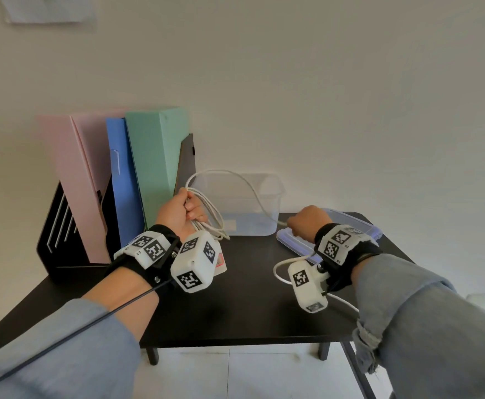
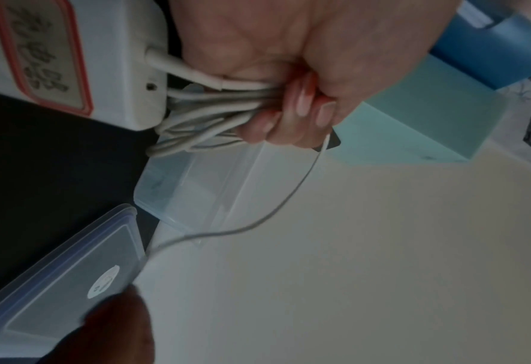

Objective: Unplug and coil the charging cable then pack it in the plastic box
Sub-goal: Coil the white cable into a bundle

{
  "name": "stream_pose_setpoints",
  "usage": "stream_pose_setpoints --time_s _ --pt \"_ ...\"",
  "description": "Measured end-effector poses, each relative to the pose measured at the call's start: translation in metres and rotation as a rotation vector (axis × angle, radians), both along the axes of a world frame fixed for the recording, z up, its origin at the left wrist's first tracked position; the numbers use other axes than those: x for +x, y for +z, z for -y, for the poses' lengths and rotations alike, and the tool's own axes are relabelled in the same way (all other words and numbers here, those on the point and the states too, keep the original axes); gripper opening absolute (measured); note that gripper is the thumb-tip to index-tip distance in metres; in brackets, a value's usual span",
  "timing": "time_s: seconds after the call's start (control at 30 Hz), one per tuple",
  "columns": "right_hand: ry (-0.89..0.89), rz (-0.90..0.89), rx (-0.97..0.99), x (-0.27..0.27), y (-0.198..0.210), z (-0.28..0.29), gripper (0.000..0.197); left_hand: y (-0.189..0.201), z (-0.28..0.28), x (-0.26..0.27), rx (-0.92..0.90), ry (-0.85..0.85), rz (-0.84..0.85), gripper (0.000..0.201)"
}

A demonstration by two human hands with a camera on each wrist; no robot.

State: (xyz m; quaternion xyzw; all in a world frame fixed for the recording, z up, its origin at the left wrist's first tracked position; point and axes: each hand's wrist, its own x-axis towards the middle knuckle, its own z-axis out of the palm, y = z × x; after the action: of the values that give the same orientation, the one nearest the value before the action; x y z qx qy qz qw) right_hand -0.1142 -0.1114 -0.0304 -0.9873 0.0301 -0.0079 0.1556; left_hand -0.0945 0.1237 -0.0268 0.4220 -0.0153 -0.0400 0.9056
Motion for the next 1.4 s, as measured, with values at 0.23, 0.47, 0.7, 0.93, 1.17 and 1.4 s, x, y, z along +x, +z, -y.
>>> stream_pose_setpoints --time_s 0.23,0.47,0.7,0.93,1.17,1.4 --pt "0.165 0.039 -0.438 -0.016 0.002 -0.027 0.031 0.005 0.013 -0.007 0.04 -0.047 0.053 0.042" --pt "0.345 -0.004 -0.584 -0.022 0.012 -0.047 0.035 0.009 0.025 -0.021 0.056 -0.016 0.028 0.034" --pt "0.456 0.08 -0.46 -0.027 0.021 -0.05 0.021 0.006 0.036 -0.03 0.232 -0.096 0.097 0.034" --pt "0.481 0.157 -0.002 -0.024 0.03 -0.05 0.045 0.005 0.038 -0.03 0.385 -0.041 0.068 0.035" --pt "0.422 0.237 0.26 -0.023 0.024 -0.044 0.064 0.005 0.036 -0.026 0.426 0.103 0.109 0.036" --pt "0.508 0.176 0.246 -0.021 0.021 -0.046 0.052 0.001 0.032 -0.018 0.438 0.119 0.053 0.037"
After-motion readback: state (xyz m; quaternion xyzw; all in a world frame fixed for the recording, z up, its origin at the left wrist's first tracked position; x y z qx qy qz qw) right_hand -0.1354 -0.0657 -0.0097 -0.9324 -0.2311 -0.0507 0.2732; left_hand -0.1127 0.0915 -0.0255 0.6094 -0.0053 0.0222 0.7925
